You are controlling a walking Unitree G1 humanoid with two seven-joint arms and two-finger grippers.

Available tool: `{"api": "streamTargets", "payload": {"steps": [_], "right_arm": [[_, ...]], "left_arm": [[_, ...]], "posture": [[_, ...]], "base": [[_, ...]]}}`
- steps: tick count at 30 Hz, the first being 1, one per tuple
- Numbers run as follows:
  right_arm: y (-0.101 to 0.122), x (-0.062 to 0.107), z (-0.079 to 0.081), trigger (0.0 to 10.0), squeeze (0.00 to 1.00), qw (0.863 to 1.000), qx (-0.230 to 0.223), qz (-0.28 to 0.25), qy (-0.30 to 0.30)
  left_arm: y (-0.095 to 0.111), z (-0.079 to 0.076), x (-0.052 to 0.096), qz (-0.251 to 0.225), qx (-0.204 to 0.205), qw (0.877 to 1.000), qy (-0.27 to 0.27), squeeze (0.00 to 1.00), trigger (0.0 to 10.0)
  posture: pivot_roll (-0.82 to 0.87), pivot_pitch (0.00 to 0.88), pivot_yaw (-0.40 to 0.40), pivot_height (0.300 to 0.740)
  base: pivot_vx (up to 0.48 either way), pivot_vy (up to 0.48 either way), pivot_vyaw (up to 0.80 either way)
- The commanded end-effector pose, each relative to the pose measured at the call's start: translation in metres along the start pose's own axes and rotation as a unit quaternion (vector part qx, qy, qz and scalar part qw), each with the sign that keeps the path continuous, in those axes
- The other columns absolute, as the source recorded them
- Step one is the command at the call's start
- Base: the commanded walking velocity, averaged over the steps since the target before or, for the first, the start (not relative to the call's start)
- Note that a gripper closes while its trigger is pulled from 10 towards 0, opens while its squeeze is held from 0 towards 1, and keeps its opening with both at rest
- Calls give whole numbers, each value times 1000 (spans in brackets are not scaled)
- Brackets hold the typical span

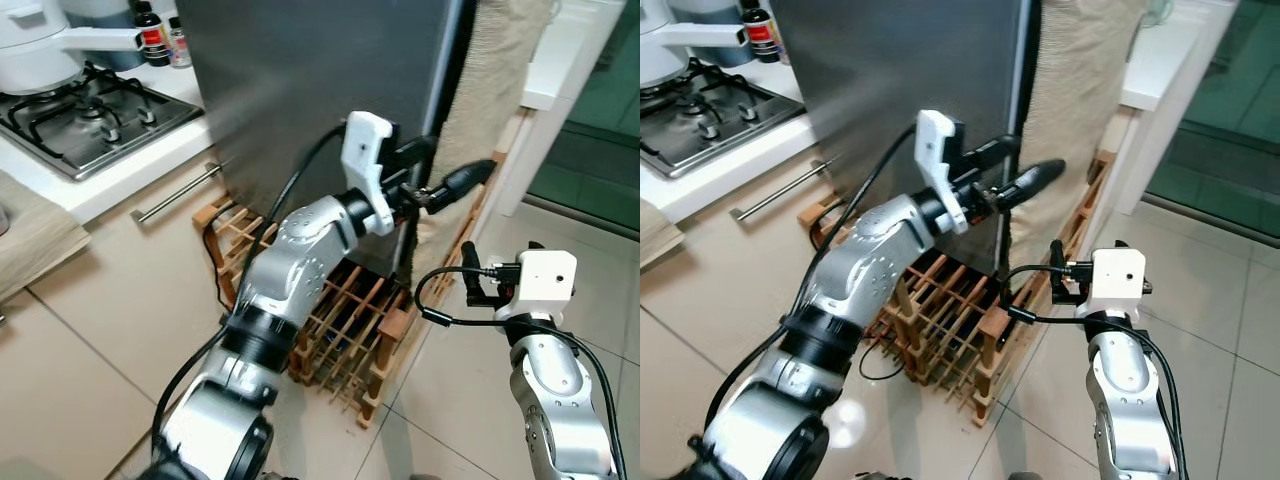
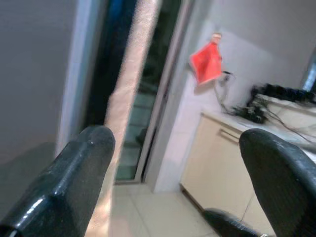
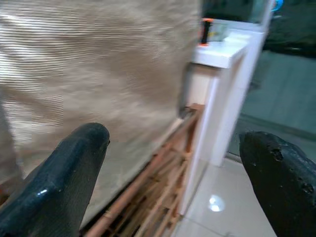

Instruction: Restocking fridge

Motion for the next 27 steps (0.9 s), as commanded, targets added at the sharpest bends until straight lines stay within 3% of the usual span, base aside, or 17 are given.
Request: {"api": "streamTargets", "payload": {"steps": [1,4,7,12,14,21,22,23,27], "right_arm": [[8,1,-9,10000,800,1000,17,-15,-20],[7,1,-11,10000,800,1000,13,-13,-25],[4,-2,-11,10000,804,1000,14,-9,-21],[5,-6,-10,10000,804,1000,13,-10,-19],[5,-9,-9,10000,812,1000,5,-11,-20],[3,-5,-15,10000,835,999,1,-14,-31],[0,-3,-14,10000,835,1000,-2,-9,-29],[-1,-3,-13,10000,820,1000,-3,-7,-24],[0,-4,-9,10000,761,1000,-2,-10,-25]], "left_arm": [[16,28,28,-22,-10,997,67,0,10000],[17,65,66,-24,-35,985,170,0,10000],[10,86,90,-19,-36,968,249,0,10000],[-2,88,99,7,-59,954,293,0,10000],[-8,84,101,25,-89,950,297,0,10000],[7,85,115,8,-132,941,312,0,10000],[11,84,115,-2,-125,943,307,204,10000],[12,83,114,-6,-122,945,304,1000,10000],[11,82,109,-6,-121,943,309,1000,10000]], "posture": [[-265,0,98,740],[-239,0,85,740],[-227,0,77,740],[-207,0,63,740],[-204,0,62,740],[-203,0,61,740],[-203,0,61,740],[-203,0,61,740],[-213,0,66,740]], "base": [[0,0,0],[0,0,-710],[0,0,-677],[0,0,-674],[0,0,-675],[0,-127,-690],[0,-442,-700],[274,-390,-681],[142,-191,-314]]}}
Point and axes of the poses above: a point about 5 cm out from each wrist's last joint towards the gripper, its own x axis pointing back from the gripper into the wrist, its own y axis along the axis of the wrist's last joint, z = x × y, the point moved 4 cm from there along -x, pointing out of the wrist towards the gripper, and after that the axes turned 5 degrees about x, right-handed, at the moved point
